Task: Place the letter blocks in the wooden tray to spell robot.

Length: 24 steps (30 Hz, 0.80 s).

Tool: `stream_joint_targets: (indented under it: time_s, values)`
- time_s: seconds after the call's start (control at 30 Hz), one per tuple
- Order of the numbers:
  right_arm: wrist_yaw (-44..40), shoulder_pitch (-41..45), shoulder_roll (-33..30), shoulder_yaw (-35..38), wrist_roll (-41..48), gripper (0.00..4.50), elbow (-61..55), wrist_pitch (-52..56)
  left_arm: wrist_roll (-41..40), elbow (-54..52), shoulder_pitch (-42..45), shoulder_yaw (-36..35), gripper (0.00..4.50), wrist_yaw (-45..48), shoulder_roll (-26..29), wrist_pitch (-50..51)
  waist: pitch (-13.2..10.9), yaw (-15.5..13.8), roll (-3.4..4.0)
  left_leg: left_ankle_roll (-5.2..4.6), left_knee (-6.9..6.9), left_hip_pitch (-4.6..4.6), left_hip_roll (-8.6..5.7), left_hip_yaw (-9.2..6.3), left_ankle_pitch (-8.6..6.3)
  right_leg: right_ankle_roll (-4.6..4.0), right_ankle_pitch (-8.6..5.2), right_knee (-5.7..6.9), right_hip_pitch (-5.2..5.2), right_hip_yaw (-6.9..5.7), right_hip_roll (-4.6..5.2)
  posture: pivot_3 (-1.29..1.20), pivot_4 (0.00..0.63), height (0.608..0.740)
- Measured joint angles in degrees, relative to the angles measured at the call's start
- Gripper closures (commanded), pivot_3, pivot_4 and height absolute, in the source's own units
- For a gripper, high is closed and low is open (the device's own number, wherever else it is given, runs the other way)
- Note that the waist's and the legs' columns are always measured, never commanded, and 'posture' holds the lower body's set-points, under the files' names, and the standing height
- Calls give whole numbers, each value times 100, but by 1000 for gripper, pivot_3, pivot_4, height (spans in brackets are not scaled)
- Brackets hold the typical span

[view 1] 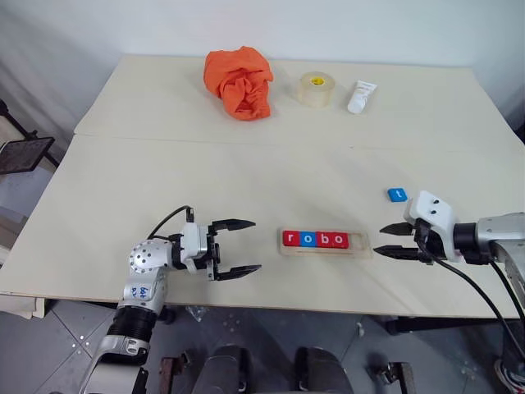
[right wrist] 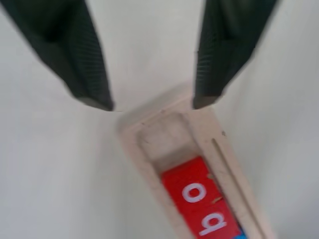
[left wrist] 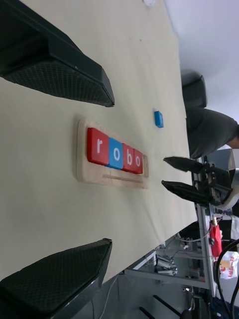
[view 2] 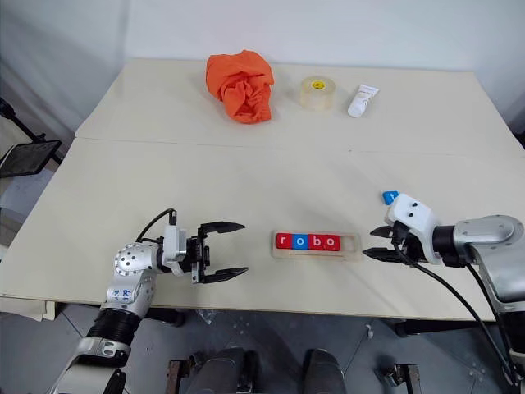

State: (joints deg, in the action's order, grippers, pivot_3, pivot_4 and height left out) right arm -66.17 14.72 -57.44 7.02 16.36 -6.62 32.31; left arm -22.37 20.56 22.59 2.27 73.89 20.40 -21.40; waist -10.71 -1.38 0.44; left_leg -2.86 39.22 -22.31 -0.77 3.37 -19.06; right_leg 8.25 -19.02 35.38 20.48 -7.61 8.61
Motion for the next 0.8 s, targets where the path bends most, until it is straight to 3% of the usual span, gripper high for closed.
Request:
stream_joint_targets:
  time_s: [0.07,0.1,0.53,0.67,0.8]
  values:
    - [156,-262,40,373,91,154,20,-48,-1,92,33,-1,0,66,5,-3,-1,-19,-1,0,0,-2,-2,-1,0,0,0,1,0,-1,2,0,150,740]
    - [268,-400,97,608,114,68,62,-102,-1,129,48,-5,0,99,12,-4,-1,-30,-2,-1,0,-2,-5,-4,0,1,1,1,-2,-1,3,0,150,740]
    - [1010,-1591,403,2405,598,68,248,56,-5,353,283,-25,0,373,105,11,-1,-16,-1,-2,-1,0,-5,0,0,3,2,1,-3,2,3,0,150,740]
    - [1143,-1579,420,2463,716,68,257,185,-7,392,309,-65,0,415,124,30,0,-5,-1,-2,-1,3,-4,4,1,3,2,1,-3,6,3,0,150,740]
    - [1368,-1047,533,2197,721,68,497,197,-11,366,304,-79,0,448,158,84,0,33,-1,-2,-1,7,1,9,1,3,2,1,-3,7,0,0,150,740]
